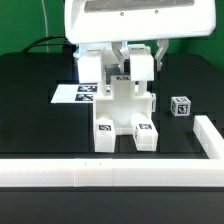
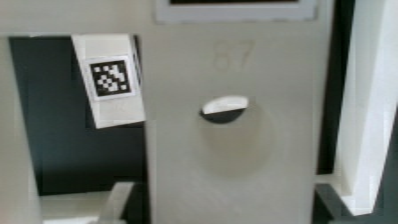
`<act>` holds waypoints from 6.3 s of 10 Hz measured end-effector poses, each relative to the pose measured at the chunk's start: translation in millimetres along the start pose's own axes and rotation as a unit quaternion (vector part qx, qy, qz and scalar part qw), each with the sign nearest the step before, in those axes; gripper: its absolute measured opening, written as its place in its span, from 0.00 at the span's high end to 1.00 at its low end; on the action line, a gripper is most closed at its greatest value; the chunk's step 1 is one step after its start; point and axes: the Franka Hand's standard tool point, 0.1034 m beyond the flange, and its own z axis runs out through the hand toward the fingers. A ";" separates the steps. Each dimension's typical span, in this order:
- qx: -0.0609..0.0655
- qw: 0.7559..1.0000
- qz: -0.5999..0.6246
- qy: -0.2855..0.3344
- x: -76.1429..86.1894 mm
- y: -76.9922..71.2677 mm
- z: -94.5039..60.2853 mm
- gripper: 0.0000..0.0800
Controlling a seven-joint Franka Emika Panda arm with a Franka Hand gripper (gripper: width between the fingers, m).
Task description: Assemble chair
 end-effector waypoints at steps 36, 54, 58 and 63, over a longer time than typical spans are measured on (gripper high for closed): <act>-0.004 0.999 -0.023 0.024 -25.2 -15.7 4.7 0.64; -0.007 0.999 -0.046 0.025 -27.5 -10.4 7.3 0.64; -0.010 0.997 -0.069 0.028 -19.1 -12.5 8.8 0.64; -0.011 0.997 -0.074 0.032 -17.2 -12.6 8.1 0.64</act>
Offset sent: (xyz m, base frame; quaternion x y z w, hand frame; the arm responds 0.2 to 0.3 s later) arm -0.0217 0.0105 0.0001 -0.0180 0.0120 -0.0068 0.9997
